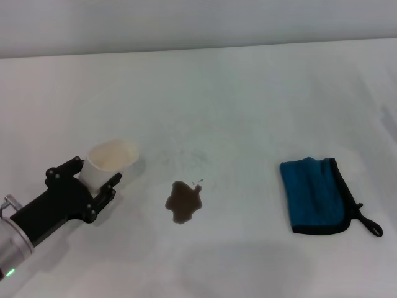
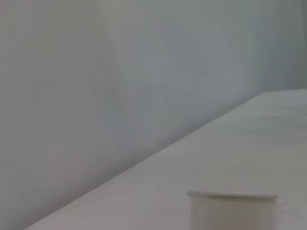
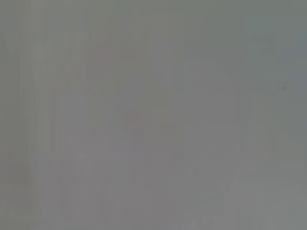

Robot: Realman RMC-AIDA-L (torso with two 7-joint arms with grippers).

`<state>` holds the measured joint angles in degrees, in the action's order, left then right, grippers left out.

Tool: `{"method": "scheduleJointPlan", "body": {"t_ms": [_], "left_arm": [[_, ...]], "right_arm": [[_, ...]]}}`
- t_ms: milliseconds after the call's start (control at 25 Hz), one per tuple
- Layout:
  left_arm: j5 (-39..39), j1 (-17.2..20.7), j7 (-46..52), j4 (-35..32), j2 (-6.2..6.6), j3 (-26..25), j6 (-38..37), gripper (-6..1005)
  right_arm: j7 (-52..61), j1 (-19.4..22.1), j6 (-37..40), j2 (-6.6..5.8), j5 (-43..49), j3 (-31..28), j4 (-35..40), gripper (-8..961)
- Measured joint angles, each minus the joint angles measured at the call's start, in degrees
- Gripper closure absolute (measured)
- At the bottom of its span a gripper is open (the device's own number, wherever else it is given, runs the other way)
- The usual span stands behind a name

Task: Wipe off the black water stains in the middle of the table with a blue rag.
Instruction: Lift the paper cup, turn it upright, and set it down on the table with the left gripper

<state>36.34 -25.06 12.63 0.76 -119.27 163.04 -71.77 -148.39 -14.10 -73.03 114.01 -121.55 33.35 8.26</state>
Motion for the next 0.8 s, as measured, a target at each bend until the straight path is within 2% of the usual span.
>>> {"method": "scheduleJointPlan", "body": {"t_ms": [160,440,800], "left_arm": [[1.49,0.97,-3.80,-1.91,0.00,0.00,1.40,509],[1.91,2.22,-4.28,-2.72,-0.01,0.00,1.52,479],[2.86,4.92,-4.32,-2.78,-0.16,-0.10,1.53,353]], "right_arm": [[-0.21,-0.11,0.99,-0.01,-0.01,-0.14,0.01,162],[0.03,-0.10,1.42,-0.01,-0.01,-0.39,0.81,162],[0.08,0.05,1.42,0.02,-0.01,-0.46,0.88,162]]}}
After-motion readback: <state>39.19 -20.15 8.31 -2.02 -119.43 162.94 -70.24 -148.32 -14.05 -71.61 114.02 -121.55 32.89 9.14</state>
